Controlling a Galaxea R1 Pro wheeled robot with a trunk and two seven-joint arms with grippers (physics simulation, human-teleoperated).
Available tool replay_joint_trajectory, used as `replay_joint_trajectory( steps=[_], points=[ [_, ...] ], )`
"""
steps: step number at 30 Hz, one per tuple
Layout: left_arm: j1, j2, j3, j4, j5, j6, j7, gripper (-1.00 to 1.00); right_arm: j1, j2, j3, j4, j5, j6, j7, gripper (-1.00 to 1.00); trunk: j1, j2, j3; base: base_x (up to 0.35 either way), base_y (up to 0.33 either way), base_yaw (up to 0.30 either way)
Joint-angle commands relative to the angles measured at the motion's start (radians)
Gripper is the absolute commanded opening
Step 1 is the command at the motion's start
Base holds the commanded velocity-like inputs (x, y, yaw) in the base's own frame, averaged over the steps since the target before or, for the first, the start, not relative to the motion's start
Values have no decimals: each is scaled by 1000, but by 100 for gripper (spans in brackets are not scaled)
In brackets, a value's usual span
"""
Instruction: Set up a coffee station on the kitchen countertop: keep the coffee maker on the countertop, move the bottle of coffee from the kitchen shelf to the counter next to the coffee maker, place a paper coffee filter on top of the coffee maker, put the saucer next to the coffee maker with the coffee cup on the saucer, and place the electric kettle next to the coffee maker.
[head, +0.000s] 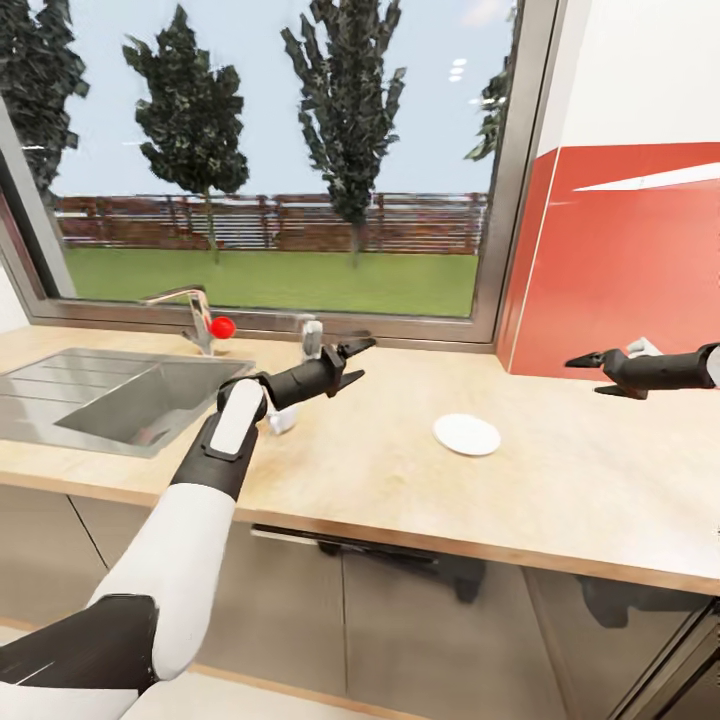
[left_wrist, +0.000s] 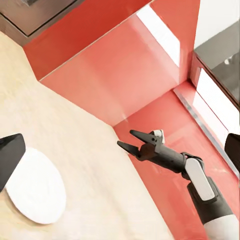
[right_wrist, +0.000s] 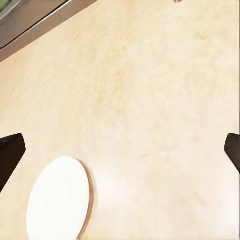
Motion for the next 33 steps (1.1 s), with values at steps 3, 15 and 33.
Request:
replay_joint_trajectory(
  steps=[3,15,33],
  points=[
    [-1,-1,2,11,-2,6,-5,100,-1,0,-5,0,2,6,2,100,0,-1,-2,32,-53,-119],
    [-1,-1,1,15,-2,5,-5,100,0,0,-5,0,2,6,1,100,0,-1,-1,4,-7,-112],
    [-1,-1,4,14,-2,5,-6,100,1,0,-5,0,2,6,1,100,0,-1,3,20,-12,-96]
  ],
)
